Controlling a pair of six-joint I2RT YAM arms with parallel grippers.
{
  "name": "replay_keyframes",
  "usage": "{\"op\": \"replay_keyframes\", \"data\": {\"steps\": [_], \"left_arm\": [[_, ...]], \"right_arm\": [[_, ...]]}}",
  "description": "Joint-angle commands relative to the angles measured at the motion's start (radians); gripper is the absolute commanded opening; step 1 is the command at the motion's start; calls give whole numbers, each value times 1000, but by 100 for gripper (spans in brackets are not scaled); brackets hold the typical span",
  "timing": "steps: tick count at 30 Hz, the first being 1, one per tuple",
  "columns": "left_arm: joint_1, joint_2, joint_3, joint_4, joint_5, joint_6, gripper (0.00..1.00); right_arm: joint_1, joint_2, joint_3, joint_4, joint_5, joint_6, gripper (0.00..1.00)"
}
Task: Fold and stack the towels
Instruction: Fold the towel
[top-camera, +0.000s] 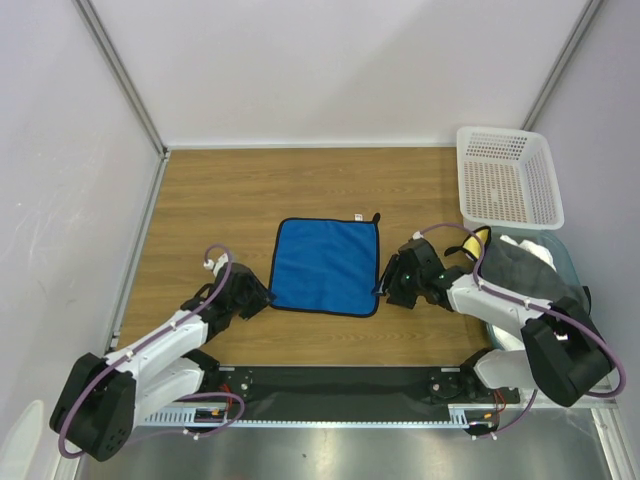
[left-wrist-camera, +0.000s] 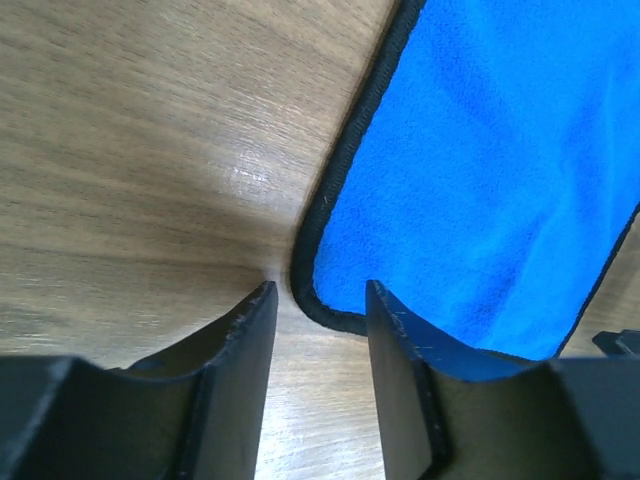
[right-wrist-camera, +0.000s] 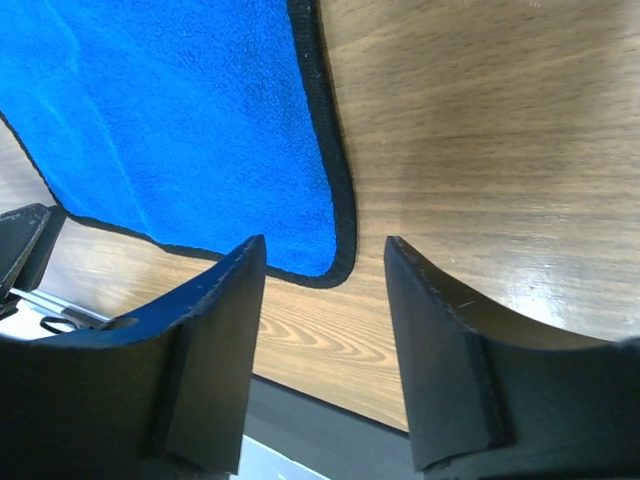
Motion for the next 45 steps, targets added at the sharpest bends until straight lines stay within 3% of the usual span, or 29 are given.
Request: {"op": "replay_keyframes", "data": {"steps": [1, 12, 18, 27, 39, 44, 45], "left_arm": [[-9, 4, -24, 22, -7, -29, 44], [-10, 21, -35, 39, -35, -6, 27], [-13, 10, -36, 27, -45, -6, 0], [-27, -5, -35, 21, -65, -4, 0], [-35, -22, -25, 1, -78, 5, 0], [-39, -22, -19, -1, -81, 10, 0], [-39, -22, -21, 2, -81, 11, 0]], "right_arm": [[7, 17, -2, 56, -6, 20, 55], [19, 17, -28, 76, -12, 43, 52], [41, 25, -42, 79, -9, 54, 53], [71, 59, -39, 96, -15, 66, 50], [108, 88, -22, -3, -13, 97, 44], [113, 106, -15, -25, -15, 106, 40], [113, 109, -15, -17, -16, 106, 35]]}}
